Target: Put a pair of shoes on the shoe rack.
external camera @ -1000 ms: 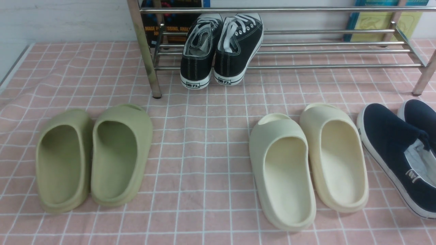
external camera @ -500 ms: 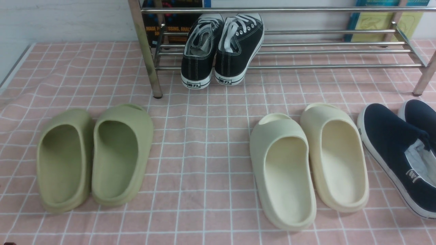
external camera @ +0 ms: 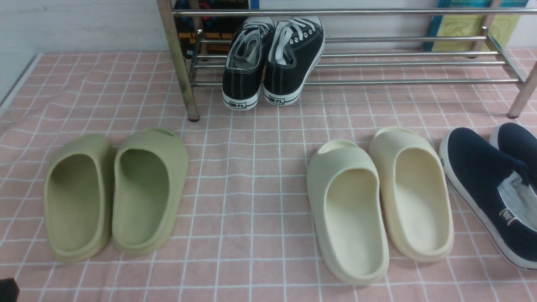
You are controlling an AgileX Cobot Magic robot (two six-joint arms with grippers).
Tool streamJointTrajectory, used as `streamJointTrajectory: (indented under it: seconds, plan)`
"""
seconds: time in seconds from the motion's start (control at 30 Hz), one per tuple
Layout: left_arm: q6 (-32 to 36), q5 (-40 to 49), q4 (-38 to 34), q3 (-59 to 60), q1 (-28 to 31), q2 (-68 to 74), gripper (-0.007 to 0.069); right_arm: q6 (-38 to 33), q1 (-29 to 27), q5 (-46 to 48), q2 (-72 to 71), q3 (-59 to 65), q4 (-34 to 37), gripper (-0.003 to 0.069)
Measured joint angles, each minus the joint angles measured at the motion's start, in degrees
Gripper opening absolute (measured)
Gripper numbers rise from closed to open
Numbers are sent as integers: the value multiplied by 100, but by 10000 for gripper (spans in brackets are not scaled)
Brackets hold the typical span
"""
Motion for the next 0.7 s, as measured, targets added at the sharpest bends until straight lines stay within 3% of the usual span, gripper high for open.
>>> streamJointTrajectory:
  seconds: [0.2, 0.4, 0.7]
  plan:
    - [-31, 438, 25, -5, -14, 0, 22, 0, 0, 15, 0, 0, 0, 237]
    - [-14, 483, 62, -16, -307, 0, 22, 0, 0, 15, 0, 0, 0, 237]
    - [-7, 483, 44, -16, -307, 0, 22, 0, 0, 15, 0, 0, 0, 237]
